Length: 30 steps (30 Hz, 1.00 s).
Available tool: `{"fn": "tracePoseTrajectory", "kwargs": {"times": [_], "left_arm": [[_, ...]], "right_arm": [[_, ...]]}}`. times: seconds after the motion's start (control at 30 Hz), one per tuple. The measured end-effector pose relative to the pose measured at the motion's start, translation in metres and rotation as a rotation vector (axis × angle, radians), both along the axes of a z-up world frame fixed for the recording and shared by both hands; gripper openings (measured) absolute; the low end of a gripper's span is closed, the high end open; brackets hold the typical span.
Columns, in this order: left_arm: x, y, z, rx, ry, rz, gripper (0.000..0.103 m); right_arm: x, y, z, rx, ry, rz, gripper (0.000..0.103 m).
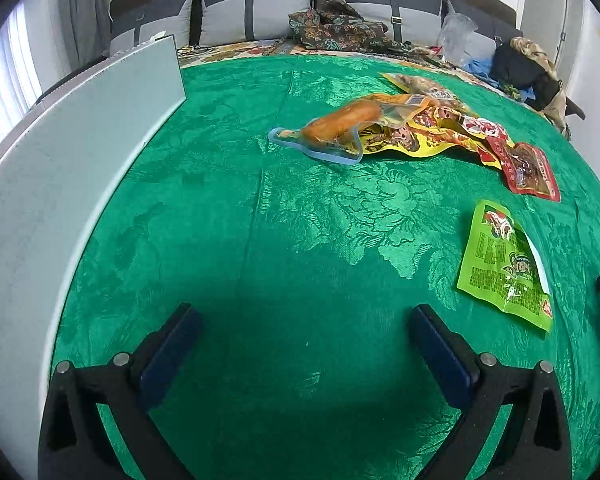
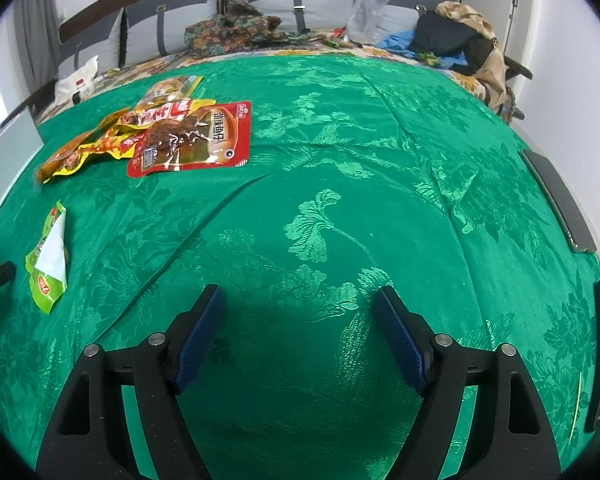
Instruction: Organize snacks
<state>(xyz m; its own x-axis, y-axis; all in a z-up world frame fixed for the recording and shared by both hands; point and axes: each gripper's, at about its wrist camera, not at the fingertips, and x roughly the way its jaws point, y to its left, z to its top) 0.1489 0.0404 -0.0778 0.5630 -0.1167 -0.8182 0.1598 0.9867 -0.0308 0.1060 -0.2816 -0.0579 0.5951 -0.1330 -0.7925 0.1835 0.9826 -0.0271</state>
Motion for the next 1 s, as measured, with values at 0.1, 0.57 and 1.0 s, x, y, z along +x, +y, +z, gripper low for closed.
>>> {"fn": "tracePoseTrajectory", "kwargs": {"times": [0.1,0.57,1.0], "left_arm": [[-0.001,-0.001,0.0,-0.002,0.0,0.0,0.103],[0.0,-0.001,-0.001,-0.004,0.0,0.0,0.103],[0.001,-0.001,0.0,-0.005,0.0,0.0,0.103]], "right_arm": [[0.0,0.0,0.0,0.0,0.0,0.0,0.081],[0.0,0.0,0.0,-0.001,0.001,0.0,0.081],[0.039,-0.028,0.0,0.01,0.003,-0.036,0.088]]}}
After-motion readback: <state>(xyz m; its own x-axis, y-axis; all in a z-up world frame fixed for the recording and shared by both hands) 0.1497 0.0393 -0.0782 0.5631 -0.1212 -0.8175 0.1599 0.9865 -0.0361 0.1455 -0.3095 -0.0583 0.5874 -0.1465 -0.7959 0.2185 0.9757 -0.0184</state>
